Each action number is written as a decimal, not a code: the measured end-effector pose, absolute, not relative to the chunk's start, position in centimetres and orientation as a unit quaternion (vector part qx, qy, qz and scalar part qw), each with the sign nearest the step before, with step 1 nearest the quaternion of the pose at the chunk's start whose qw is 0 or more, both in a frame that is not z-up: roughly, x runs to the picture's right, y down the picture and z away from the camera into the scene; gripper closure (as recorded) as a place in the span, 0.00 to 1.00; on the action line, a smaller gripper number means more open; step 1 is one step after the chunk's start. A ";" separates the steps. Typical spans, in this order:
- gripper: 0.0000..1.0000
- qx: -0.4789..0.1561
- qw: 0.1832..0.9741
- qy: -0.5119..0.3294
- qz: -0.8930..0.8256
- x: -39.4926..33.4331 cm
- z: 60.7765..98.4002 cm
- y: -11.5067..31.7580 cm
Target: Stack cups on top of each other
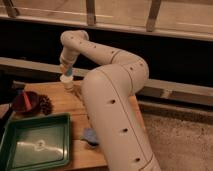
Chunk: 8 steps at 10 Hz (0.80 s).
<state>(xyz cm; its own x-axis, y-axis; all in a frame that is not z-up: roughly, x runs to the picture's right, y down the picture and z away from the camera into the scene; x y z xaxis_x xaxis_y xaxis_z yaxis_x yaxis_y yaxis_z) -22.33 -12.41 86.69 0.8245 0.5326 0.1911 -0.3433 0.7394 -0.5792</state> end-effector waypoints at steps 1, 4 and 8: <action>1.00 -0.274 0.912 -0.175 0.248 -22.0 87.4 -12.2; 1.00 -0.285 0.906 -0.182 0.255 -23.0 88.4 -11.4; 1.00 -0.292 0.905 -0.187 0.247 -24.2 88.5 -11.3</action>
